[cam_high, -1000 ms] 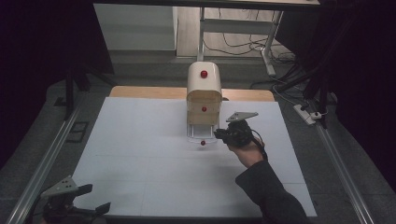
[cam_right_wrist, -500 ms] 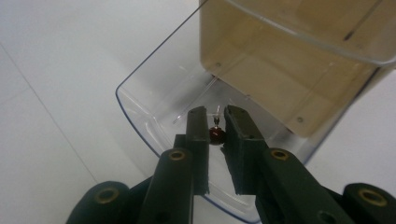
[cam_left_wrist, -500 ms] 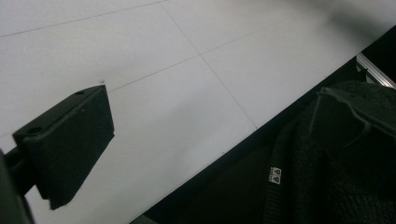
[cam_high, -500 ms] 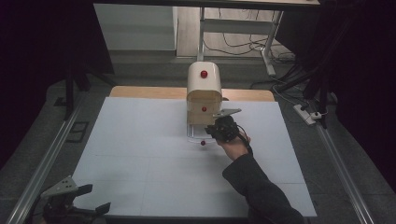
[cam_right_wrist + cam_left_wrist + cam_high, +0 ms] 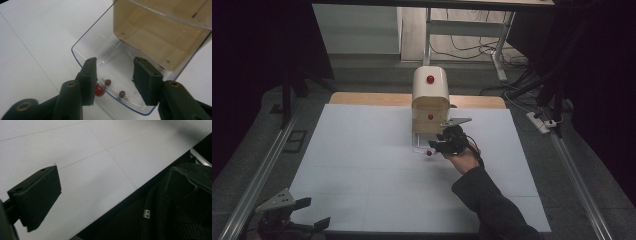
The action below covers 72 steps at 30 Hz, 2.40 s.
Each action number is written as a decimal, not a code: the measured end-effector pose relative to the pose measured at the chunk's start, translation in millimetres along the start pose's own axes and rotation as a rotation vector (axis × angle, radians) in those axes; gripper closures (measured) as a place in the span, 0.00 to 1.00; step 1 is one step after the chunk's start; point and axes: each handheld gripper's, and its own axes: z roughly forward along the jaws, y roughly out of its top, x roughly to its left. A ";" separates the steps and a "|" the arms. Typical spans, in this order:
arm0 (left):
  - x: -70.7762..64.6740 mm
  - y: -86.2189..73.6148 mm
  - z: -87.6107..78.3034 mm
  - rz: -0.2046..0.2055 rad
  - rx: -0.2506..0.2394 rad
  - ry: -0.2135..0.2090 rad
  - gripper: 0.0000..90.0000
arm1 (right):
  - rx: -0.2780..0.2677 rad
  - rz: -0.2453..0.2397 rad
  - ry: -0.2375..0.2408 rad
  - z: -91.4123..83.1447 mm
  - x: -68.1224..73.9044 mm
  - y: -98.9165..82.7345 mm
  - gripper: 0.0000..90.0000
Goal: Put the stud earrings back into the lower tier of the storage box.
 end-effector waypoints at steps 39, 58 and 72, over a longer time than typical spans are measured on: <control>-0.8 -0.2 -1.2 0.018 -0.023 0.001 0.00 | 0.066 -0.008 0.077 -24.4 16.8 -24.2 0.03; -0.3 0.0 -0.8 0.011 -0.022 -0.002 0.00 | 0.088 -0.027 0.106 -42.4 26.9 -42.2 0.01; -0.6 0.4 -0.3 0.017 -0.018 0.001 0.00 | 0.096 -0.057 0.054 -58.7 31.8 -53.4 0.00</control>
